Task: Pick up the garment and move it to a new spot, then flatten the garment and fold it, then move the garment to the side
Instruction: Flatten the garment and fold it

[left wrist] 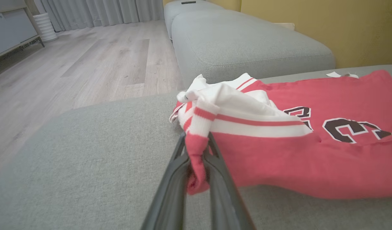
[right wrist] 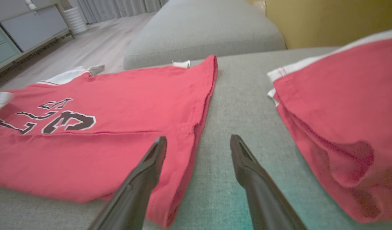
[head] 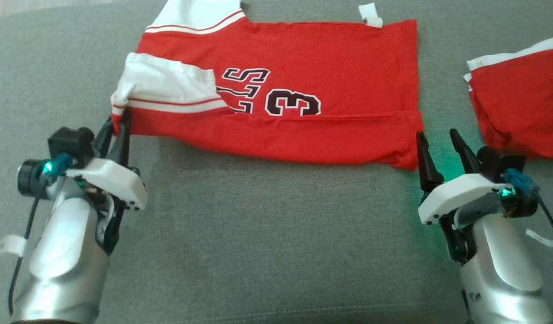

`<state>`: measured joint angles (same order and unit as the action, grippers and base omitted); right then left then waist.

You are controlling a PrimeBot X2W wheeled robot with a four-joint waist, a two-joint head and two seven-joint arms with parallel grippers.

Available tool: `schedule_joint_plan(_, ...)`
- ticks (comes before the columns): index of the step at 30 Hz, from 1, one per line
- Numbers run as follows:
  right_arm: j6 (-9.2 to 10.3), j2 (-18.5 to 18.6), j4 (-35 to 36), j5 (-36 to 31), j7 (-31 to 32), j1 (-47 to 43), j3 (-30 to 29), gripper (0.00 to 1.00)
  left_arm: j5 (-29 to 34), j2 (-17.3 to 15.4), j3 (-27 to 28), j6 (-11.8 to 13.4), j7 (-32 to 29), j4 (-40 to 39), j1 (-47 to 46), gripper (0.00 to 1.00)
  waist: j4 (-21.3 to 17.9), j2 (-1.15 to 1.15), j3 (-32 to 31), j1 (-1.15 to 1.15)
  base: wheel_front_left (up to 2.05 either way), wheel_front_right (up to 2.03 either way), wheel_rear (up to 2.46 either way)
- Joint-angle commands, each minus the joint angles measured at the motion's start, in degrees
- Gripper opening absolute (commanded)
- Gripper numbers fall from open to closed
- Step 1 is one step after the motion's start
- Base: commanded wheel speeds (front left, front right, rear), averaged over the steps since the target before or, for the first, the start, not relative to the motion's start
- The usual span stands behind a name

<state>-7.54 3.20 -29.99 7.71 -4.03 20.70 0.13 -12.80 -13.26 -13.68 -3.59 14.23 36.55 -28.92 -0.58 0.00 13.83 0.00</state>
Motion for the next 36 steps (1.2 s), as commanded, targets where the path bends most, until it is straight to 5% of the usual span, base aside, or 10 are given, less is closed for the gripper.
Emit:
schedule_joint_plan(1,0.05,-0.3,0.4,0.8,0.4,2.2,1.1,1.00,0.6,-1.8,1.7,-0.3,0.8,-2.2,-0.5,0.00,0.4,0.00,0.2,0.00,0.00,0.00,0.00)
schedule_joint_plan(9,0.05,-0.3,-9.0,6.5,2.7,5.6,4.7,1.00,1.1,-1.3,1.0,-0.7,0.8,-3.4,0.2,0.00,1.6,0.00,0.7,0.00,0.00,0.00,0.00)
schedule_joint_plan(16,0.05,-0.3,-16.9,4.8,3.9,8.2,6.2,1.00,1.3,-1.0,1.0,-0.9,0.8,-4.2,0.3,0.00,2.1,0.00,0.9,0.00,0.00,0.00,0.00)
schedule_joint_plan(18,0.05,-0.3,-18.4,5.0,3.6,8.9,6.6,0.00,1.3,-1.1,1.2,-0.9,0.8,-4.3,0.5,0.00,2.1,0.00,0.8,0.00,0.00,0.00,0.00)
schedule_joint_plan(36,0.05,-0.3,-16.9,-4.4,-1.2,7.1,3.1,0.00,0.5,-1.5,2.7,-0.8,0.8,-2.1,6.1,0.00,0.0,0.00,-5.6,0.00,0.00,0.00,0.00)
